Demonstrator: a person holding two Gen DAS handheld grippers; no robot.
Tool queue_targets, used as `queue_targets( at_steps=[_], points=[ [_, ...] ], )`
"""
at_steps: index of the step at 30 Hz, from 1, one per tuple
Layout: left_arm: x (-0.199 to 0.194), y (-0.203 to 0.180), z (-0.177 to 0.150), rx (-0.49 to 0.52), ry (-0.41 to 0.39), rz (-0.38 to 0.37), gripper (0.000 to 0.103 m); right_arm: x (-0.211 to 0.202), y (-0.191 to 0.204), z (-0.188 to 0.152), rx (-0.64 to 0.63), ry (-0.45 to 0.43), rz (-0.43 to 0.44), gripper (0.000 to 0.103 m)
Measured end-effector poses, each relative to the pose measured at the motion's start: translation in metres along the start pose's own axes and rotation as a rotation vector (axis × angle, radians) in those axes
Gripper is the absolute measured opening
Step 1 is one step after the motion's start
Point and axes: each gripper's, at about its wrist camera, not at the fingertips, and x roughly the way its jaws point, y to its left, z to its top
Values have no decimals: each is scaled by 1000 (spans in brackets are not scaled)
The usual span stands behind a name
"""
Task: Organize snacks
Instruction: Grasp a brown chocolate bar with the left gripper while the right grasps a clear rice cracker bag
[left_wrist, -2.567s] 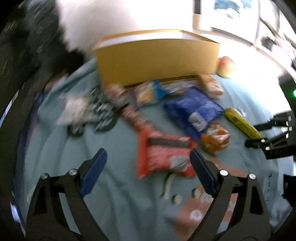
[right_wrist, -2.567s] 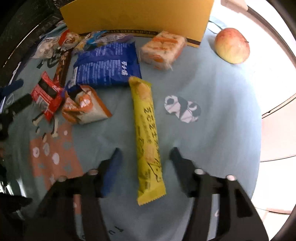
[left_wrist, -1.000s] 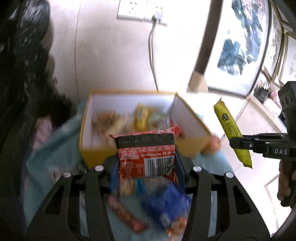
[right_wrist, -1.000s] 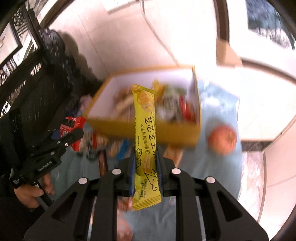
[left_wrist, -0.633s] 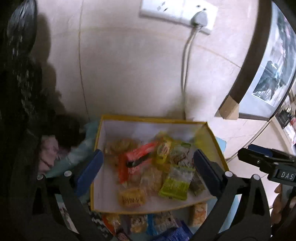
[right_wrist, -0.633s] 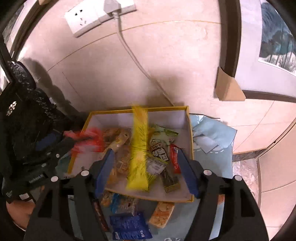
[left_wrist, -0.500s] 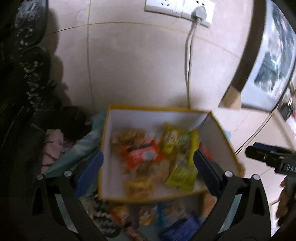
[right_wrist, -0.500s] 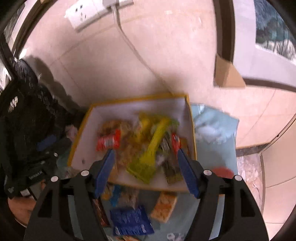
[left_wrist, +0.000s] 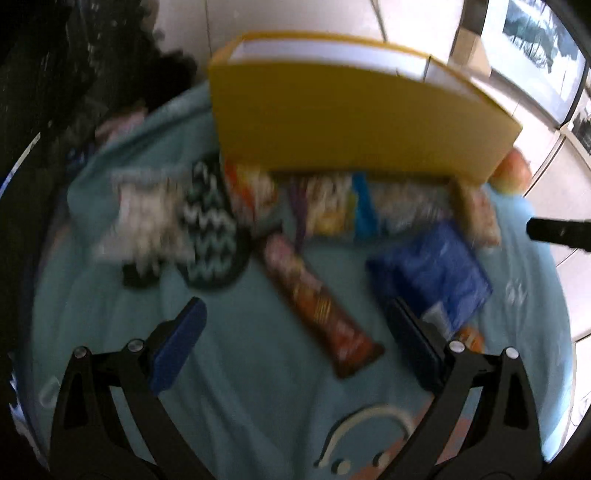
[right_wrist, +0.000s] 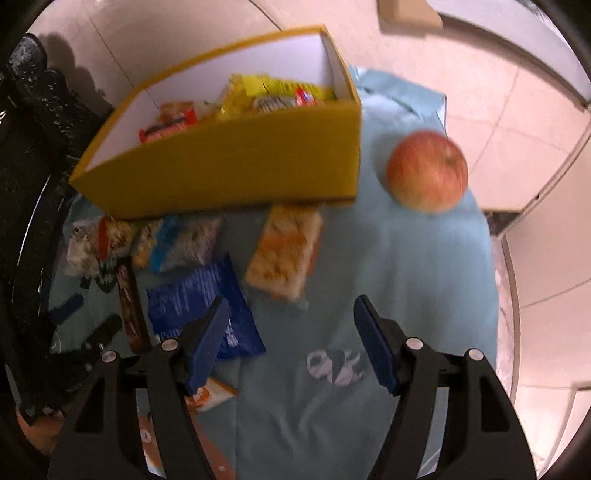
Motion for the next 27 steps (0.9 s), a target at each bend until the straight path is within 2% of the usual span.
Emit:
queue_targets(
  at_steps=[5,13,20,21,23,24,26,27],
  points=[
    [4,5,-3,-25,-5,2,99,8,4,-3,-15,13,-20,70],
    [18,1,8,-77,14,2,99,19,10,19,20,1,-35,67],
    [40,-9,3,-35,51,44,99,59,22,35,10,42,-111,67],
    [43,-9,0,-26,59,47,100,67,23,34,-4,62,-119,64],
    [41,-11,-4,7,34,39,100,74,21,29,-20,78,-114,50],
    [40,-9,-5,17,30,26,97,74,21,26,-36,74,-113,49],
    [31,-5,-9,41,-7,-7,71,71,21,20,-81,76,-99,48],
    [26,-1,-11,50,-21,-27,48,69,19,17,-92,79,-94,47]
  ],
)
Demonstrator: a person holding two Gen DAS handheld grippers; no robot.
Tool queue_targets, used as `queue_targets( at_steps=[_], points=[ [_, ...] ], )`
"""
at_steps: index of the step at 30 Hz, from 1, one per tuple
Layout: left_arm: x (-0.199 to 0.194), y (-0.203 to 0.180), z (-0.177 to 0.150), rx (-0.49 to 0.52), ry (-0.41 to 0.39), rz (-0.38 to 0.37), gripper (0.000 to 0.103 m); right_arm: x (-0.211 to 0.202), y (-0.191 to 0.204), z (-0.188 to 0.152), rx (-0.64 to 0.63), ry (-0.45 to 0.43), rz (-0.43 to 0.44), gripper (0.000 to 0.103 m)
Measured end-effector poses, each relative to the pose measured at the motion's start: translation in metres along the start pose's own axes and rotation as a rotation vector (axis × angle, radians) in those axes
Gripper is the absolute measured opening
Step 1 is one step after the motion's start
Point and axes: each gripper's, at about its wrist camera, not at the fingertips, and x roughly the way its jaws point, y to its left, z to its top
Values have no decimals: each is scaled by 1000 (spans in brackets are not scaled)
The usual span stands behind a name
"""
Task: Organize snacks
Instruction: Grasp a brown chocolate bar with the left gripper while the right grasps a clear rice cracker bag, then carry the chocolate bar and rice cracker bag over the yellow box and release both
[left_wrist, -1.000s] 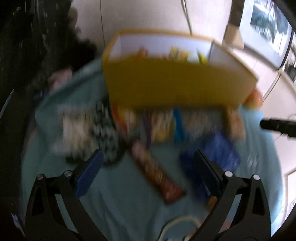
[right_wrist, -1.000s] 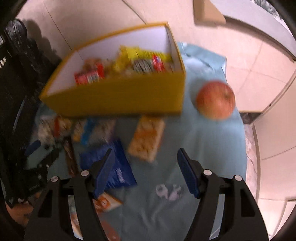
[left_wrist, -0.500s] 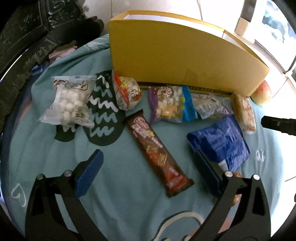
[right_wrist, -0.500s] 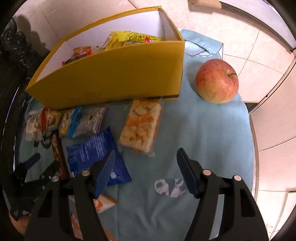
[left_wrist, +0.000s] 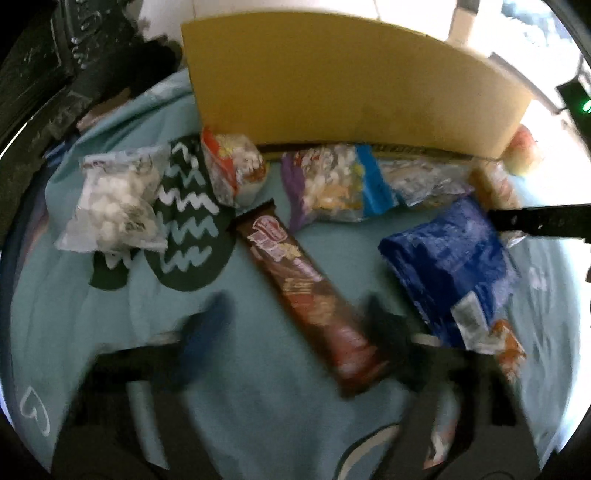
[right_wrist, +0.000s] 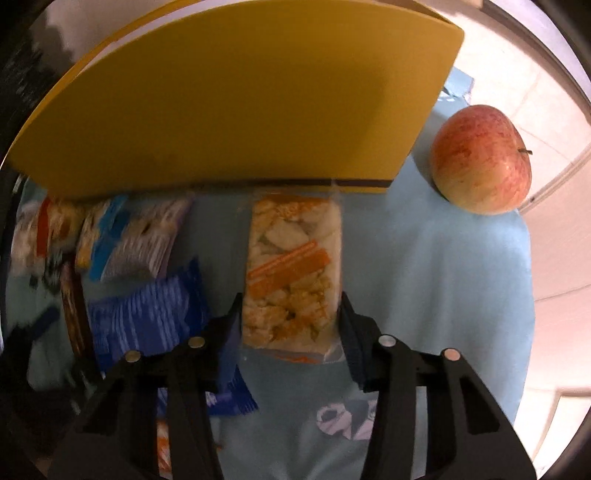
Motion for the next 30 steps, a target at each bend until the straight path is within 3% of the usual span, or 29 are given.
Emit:
queue_targets(
  at_steps=[1,3,12,19,30],
  points=[
    [-3,3,-1,0,-3,-9,31,-2,-3,-3,-3,1,2,47],
    [-8,13,-4,-29,1,-46,25,-6,-13,-12,14,1,9,47],
    [-39,5,-20,55,-48,-78,24,-26,-38,-46,74,-17,59,47],
    [-72,-1,-10,60,-120,-102,23,-59,-39,-59,72,-61,125,47],
    [-71,-8,-28,76,-68,-111,23,-60,-38,-87,69,-38,129,47]
  ],
)
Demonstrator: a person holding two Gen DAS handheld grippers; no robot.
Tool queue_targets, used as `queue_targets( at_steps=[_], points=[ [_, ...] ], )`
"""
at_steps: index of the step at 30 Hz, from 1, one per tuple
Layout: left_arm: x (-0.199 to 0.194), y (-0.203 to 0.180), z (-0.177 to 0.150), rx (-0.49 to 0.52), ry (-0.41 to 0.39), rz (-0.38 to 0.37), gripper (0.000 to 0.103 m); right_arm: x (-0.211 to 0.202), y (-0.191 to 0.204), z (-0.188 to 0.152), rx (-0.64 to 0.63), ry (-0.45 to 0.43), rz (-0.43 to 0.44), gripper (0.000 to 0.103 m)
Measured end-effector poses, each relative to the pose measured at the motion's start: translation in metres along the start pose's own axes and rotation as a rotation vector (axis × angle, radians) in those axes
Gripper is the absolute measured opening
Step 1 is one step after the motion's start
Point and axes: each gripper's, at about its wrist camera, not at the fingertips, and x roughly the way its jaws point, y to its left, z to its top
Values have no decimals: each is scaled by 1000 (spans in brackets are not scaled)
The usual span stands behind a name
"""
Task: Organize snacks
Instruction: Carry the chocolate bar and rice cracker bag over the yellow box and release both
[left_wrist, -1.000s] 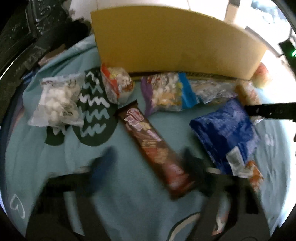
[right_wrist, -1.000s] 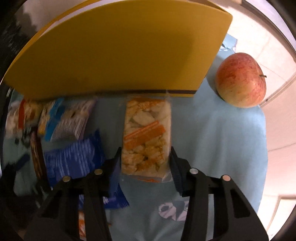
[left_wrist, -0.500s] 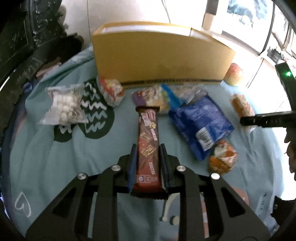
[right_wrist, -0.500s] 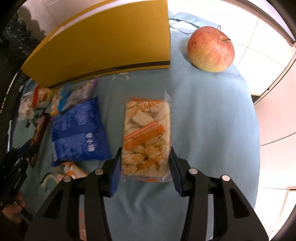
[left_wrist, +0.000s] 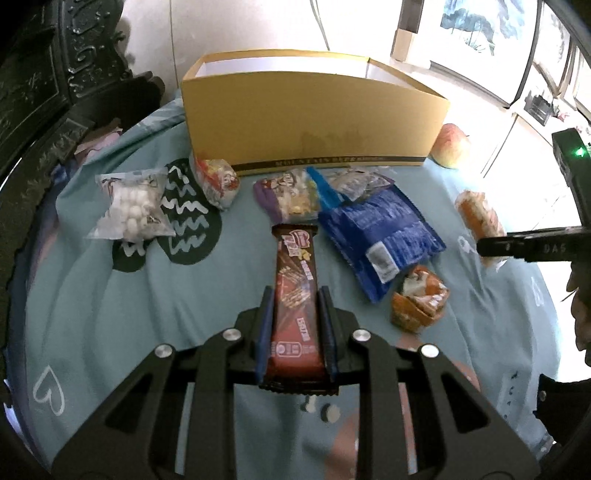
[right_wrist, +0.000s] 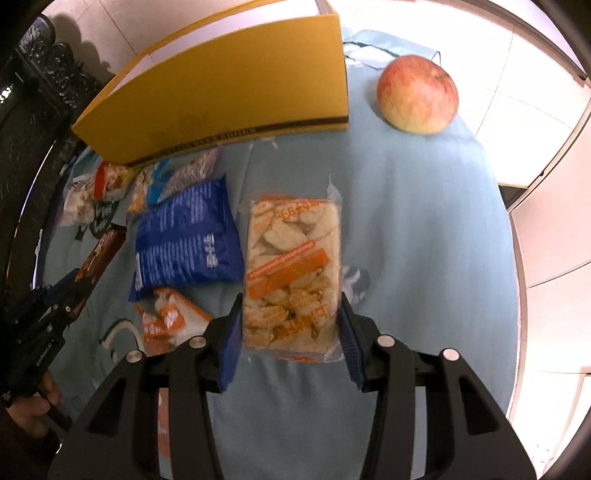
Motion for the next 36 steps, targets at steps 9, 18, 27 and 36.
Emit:
queue_targets(
  at_steps=[9,18,27,36],
  points=[
    [-37,-7,23,6,-117,-34,23,-39,-1,3,8,-74,40,47],
    [-72,-17,62,34,-233,-57,23,-92,12,34,-18,-193,90,47],
    [-84,-21,119,30,-303,-30,23,-133,33,83,-80,-307,112,47],
    [-82,-18,205,30,-375,-3,23,-156,53,151,-151,-391,98,47]
  ],
)
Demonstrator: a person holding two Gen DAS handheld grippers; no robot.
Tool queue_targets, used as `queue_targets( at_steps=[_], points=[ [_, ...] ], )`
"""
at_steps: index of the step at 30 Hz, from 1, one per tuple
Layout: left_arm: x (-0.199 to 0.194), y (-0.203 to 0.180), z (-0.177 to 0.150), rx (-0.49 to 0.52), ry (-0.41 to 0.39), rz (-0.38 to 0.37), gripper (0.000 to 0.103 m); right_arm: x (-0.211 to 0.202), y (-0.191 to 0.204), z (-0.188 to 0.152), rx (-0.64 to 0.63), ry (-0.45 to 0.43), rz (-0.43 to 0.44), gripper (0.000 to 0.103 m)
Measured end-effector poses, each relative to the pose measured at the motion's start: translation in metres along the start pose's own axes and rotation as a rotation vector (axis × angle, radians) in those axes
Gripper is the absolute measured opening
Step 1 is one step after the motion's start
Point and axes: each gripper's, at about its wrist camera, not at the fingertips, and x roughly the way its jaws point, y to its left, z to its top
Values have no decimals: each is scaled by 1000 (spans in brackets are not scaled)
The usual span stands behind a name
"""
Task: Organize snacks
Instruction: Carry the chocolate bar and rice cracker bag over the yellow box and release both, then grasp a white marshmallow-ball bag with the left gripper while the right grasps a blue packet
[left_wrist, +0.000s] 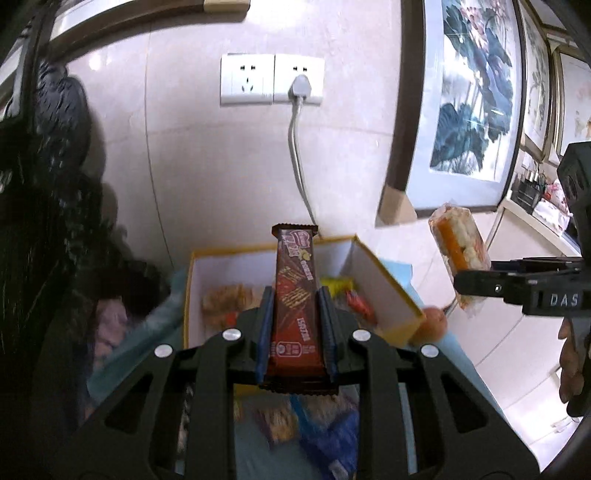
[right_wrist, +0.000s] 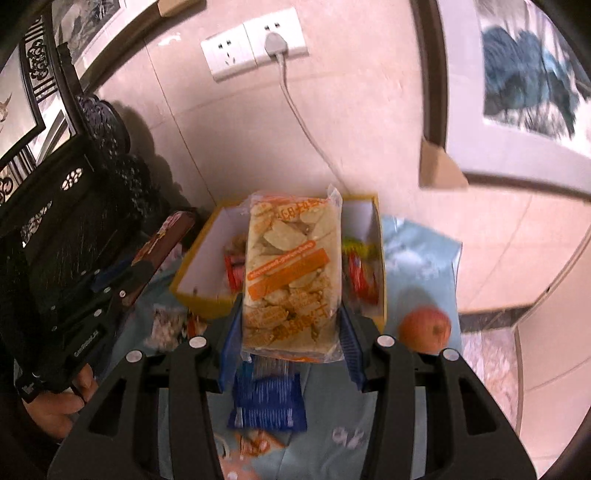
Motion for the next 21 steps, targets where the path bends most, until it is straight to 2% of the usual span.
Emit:
queue_targets(
  at_steps=[6,8,9,10,13,18,21],
  points=[
    [33,0,52,54,-36,36,25,22,3,57,-18,-50,-11,48],
    [59,2,65,57,13,37,74,46,-2,77,-7,-25,-16,58],
    [71,5,66,48,42,55,100,56,-5,81,0,-5,-37,73],
    [79,9,62,45,41,92,100,66,-10,83,9,11,-66,73],
    [83,20,44,43,78,98,100,76,-20,70,42,43,-57,73],
    [70,36,-9,-10,119,103,99,83,-25,11,5,115,-63,73],
    [62,43,-50,-44,160,126,99,90,-26,-40,13,206,-42,78]
  ],
)
